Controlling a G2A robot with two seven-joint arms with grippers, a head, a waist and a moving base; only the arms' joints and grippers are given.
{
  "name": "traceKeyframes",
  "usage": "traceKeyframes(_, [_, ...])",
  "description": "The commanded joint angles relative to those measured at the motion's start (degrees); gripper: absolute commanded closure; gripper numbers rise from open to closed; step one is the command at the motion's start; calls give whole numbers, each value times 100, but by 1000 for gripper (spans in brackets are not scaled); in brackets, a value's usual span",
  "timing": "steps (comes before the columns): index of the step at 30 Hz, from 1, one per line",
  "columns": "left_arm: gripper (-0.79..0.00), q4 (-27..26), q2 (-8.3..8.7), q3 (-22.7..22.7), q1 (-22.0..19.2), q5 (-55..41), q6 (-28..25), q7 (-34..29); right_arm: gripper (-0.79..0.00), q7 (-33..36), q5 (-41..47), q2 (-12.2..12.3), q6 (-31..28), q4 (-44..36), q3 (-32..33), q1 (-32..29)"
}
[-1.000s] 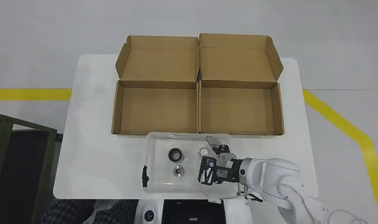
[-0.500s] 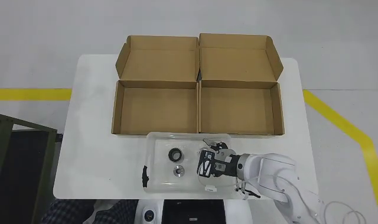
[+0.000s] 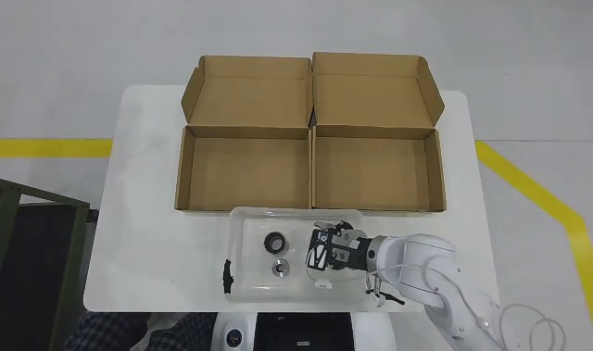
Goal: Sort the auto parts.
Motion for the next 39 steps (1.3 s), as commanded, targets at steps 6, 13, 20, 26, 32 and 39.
traceKeyframes(6, [-785,0,0,0,0,0,0,0,-151,-5,56,16,-33,34,-58,6])
traceKeyframes(13, [-785,0,0,0,0,0,0,0,0,-75,321,53,-117,-134,48,-21])
traceKeyframes(20, [-785,0,0,0,0,0,0,0,0,-622,1024,98,-271,-115,315,-115])
traceKeyframes(26, [-785,0,0,0,0,0,0,0,0,-1314,1902,122,-383,127,560,-177])
traceKeyframes(32, [-785,0,0,0,0,0,0,0,0,-1784,2560,157,-328,248,910,-234])
traceKeyframes(39, [-785,0,0,0,0,0,0,0,0,-2197,3502,204,-316,354,1358,-357])
